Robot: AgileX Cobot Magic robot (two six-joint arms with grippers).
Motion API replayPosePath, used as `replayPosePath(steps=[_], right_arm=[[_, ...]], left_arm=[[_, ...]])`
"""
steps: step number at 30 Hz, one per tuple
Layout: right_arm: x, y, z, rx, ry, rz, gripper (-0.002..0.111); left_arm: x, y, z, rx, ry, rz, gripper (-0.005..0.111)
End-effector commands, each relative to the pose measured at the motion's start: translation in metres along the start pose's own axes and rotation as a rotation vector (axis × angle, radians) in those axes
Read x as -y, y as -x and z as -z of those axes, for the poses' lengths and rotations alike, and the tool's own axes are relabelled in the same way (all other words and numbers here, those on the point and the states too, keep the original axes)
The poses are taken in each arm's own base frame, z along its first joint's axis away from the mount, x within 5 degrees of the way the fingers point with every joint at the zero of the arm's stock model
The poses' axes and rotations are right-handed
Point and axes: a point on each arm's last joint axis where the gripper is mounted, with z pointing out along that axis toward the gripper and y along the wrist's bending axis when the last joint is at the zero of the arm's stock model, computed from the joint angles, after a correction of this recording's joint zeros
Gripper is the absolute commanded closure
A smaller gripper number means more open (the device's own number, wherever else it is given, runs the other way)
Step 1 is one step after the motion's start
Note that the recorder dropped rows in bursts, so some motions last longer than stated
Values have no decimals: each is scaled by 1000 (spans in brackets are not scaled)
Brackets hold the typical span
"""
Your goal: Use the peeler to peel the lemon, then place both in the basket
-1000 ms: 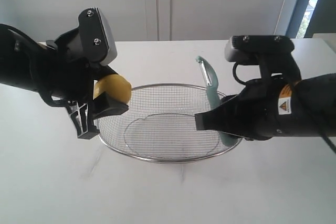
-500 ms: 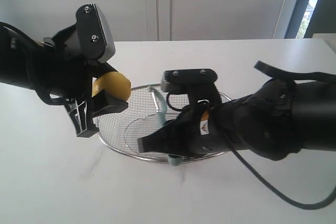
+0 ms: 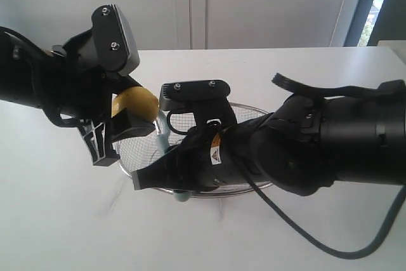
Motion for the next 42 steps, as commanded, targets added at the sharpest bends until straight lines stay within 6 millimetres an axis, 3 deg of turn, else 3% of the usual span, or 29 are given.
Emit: replayPosePath(steps=[1,31,39,40,42], right_arm=[[-4,5,7,23,14,-7,108],[1,22,58,103,17,-18,108],[-1,25,97,146,31,12,108],[-1,25,114,165,27,33,108],[0,24,126,176,15,58,108]], left_arm=[[1,1,4,14,1,27,107],[2,1,4,14,-1,26,107],[2,1,4,12,-5,24,107],[2,1,4,11,-7,24,107],[2,1,4,11,-7,24,107]])
